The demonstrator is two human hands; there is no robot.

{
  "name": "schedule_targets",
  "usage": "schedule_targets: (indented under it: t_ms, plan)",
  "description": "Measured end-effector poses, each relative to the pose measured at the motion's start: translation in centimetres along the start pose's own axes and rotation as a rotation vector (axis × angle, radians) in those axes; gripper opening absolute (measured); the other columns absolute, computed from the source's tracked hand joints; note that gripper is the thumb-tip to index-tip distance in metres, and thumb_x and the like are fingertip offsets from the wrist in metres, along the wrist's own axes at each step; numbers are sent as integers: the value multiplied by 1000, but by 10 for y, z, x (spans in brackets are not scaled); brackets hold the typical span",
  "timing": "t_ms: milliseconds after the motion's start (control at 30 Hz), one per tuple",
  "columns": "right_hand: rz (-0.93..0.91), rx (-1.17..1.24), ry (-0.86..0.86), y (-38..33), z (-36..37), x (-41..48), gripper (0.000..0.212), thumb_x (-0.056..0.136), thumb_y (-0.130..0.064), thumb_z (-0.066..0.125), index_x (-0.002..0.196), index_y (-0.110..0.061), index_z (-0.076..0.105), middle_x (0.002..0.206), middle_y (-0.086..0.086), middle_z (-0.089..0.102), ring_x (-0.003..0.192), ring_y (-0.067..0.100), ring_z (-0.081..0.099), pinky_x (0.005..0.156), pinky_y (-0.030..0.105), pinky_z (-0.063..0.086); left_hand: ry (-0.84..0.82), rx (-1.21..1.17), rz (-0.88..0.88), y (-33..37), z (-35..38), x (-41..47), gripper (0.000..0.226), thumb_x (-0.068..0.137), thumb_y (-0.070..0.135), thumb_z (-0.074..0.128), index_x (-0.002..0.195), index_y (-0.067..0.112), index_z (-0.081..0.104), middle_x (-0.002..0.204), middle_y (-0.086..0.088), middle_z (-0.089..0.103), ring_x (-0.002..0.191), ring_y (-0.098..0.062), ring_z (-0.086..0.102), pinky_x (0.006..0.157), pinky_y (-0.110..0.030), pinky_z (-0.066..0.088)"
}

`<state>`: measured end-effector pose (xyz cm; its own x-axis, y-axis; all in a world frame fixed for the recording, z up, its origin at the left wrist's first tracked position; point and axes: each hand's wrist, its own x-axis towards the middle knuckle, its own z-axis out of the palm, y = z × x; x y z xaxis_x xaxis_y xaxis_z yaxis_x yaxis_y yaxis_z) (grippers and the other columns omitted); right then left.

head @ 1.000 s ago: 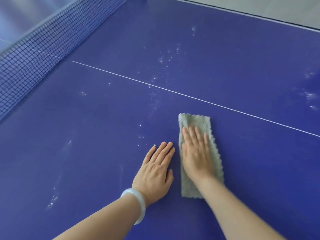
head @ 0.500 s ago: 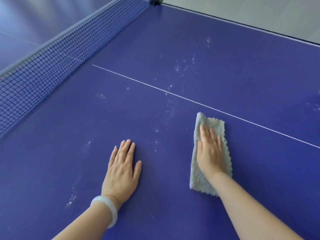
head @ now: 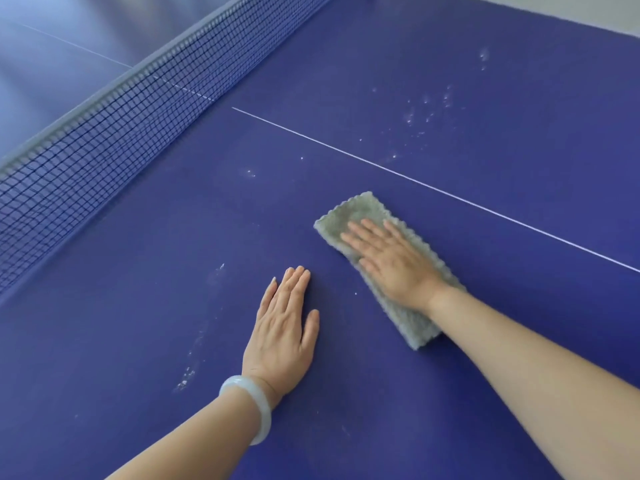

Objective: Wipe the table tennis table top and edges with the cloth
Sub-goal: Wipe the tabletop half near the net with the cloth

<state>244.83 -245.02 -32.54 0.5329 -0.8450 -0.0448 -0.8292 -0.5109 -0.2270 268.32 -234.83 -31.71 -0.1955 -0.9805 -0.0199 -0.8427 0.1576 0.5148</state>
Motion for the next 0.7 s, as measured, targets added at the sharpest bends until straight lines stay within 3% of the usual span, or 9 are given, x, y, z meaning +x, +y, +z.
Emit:
schedule_targets:
  t_ms: [33,167,233,333,400,467,600,633,700]
  plan:
    - [71,-46,16,18,-5,-4,53,105,-31,22,157,-21,25,165,-1,18,153,19,14,125,42,3,3,-11,-1,-1,0,0,64,98,45,17,157,19,21,163,9,18,150,1,1,123,-27,-2]
    - [654,-19,75,49,-24,8,53,109,-30,22,160,-23,11,169,0,3,155,21,0,125,44,-3,-2,0,-3,1,0,-1,66,97,44,16,158,18,18,163,9,14,149,2,-3,122,-25,-5]
    - [550,-37,82,1,-10,10,53,108,-27,21,160,-24,10,169,2,3,155,25,0,125,46,-4,-9,1,4,2,-1,-1,66,97,43,16,157,17,19,163,8,14,150,1,-2,123,-26,-4]
    - [120,-92,24,-76,22,-37,55,104,-28,22,159,-23,19,167,2,15,155,26,9,125,48,1,-11,-10,7,2,-2,-2,64,98,40,19,157,16,20,163,7,17,150,0,2,123,-28,-2]
    - [11,-85,-26,-74,18,-67,54,103,-32,25,157,-22,27,164,1,24,153,23,18,124,46,9,-7,-6,9,2,-1,-1,62,98,37,22,157,15,21,163,6,18,150,-1,3,124,-28,-1]
    - [133,-150,10,-31,9,-77,55,102,-33,21,155,-22,24,163,3,25,151,27,25,123,44,10,-9,12,11,1,-1,-1,64,97,38,20,156,15,22,163,5,17,151,-2,2,123,-27,-4]
    - [833,-54,102,22,-11,-66,55,107,-34,17,160,-25,6,168,2,2,155,23,-1,125,46,-2,-5,84,15,2,0,0,70,94,43,13,155,12,27,163,3,18,151,-5,1,122,-27,-8]
    - [892,-38,136,3,-7,-58,56,107,-34,20,161,-22,7,168,4,2,155,25,-1,124,48,-1,-8,100,20,3,0,-1,70,94,43,13,155,11,27,163,1,18,151,-8,2,122,-27,-9]
    - [752,-50,181,-57,15,-52,56,107,-31,24,160,-20,15,168,7,8,155,29,6,124,52,4,-15,129,29,3,-1,0,72,93,44,12,155,10,27,163,0,18,152,-11,4,122,-27,-11]
